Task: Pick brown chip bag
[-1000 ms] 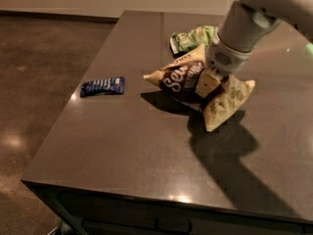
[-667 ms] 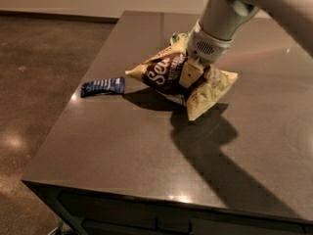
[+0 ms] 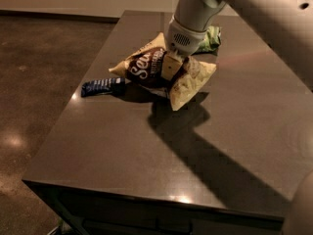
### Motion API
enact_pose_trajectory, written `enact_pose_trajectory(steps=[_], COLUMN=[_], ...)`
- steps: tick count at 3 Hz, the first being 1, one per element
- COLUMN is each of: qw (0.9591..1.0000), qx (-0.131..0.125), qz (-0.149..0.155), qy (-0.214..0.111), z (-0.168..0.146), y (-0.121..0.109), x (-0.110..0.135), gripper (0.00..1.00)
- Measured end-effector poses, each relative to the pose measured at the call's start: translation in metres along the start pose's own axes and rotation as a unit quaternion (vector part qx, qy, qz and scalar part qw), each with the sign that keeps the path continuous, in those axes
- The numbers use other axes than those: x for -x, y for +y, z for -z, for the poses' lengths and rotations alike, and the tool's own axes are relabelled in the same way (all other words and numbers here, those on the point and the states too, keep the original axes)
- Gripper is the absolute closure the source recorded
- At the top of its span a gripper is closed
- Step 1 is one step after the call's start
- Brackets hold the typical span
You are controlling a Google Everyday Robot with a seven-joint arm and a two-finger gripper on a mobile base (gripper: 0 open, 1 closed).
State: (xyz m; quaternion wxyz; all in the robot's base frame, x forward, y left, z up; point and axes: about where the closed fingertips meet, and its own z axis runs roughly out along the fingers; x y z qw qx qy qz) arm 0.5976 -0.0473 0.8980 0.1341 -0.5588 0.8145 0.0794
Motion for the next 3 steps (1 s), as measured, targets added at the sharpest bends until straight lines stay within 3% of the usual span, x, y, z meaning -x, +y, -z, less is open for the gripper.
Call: enact_pose_trajectory(steps=[2, 3], qw=[1.0, 1.0], qx=[-0.001, -0.001], qz=[0.002, 0.002], qy=[-0.004, -0.004], z=[-0.0037, -0.0037], y=[-0.0013, -0.0013], x=[0.0052, 0.0052], gripper=[0.0, 0.0])
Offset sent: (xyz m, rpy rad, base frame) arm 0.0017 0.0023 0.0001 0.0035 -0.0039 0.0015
